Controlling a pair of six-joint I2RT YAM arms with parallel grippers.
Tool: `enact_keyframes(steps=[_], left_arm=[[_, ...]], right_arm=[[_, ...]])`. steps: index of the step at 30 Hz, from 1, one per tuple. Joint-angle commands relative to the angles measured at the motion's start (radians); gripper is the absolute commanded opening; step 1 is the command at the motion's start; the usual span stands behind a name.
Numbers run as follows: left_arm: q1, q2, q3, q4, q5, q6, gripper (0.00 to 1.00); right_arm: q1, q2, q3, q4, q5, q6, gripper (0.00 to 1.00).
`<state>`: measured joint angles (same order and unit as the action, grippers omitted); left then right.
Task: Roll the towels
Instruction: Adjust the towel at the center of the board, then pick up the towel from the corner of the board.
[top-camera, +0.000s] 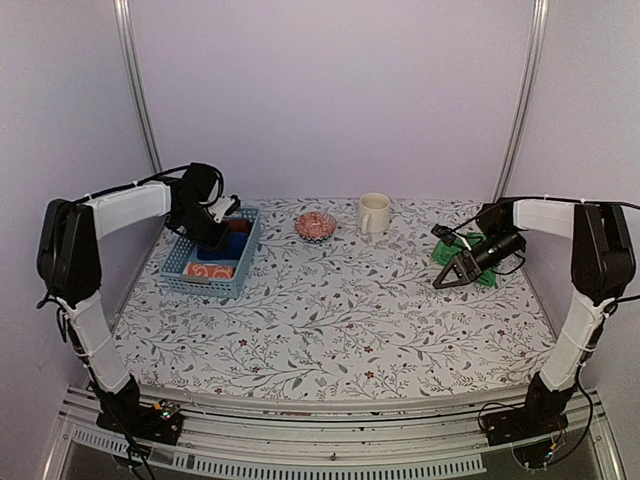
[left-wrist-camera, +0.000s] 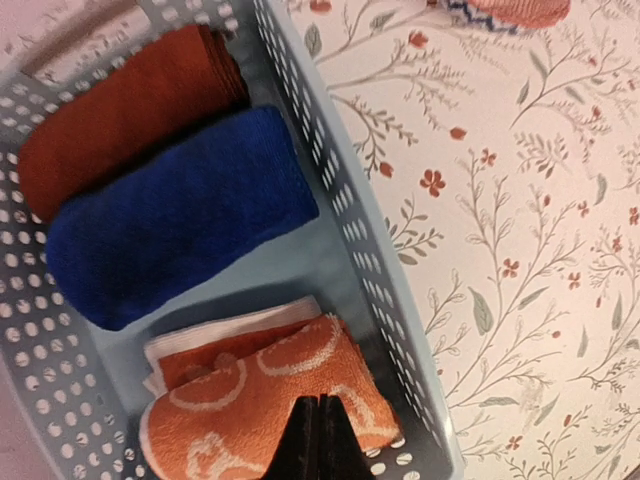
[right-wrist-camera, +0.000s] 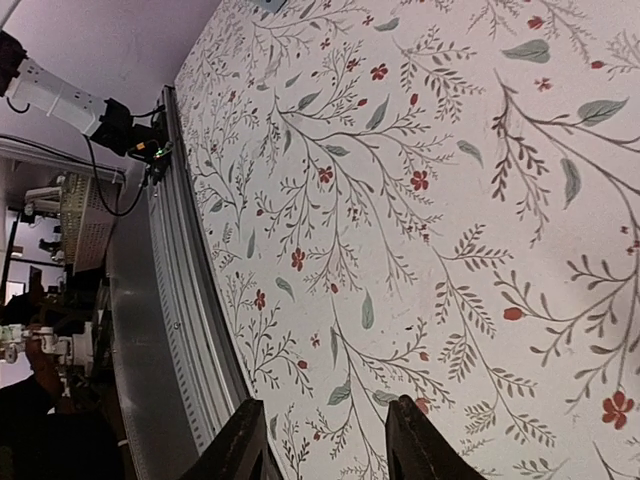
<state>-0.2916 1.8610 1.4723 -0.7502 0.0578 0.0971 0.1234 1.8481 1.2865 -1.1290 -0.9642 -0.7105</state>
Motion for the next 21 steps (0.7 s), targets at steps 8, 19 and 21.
enact_keyframes(steps=[8, 19, 21], left_arm=[[-0.071, -0.506, -0.069, 0.239, 0.113, 0.022, 0.97], [-0.089, -0.707, -0.529, 0.806, 0.172, -0.133, 0.98], [-0.102, -0.687, -0.54, 0.817, 0.113, -0.167, 0.99]], right_arm=[[-0.133, -0.426, 0.059, 0.456, 0.477, 0.311, 0.99], [-0.142, -0.215, -0.004, 0.465, 0.718, 0.316, 0.73], [-0.142, -0.157, 0.016, 0.457, 0.698, 0.317, 0.68]])
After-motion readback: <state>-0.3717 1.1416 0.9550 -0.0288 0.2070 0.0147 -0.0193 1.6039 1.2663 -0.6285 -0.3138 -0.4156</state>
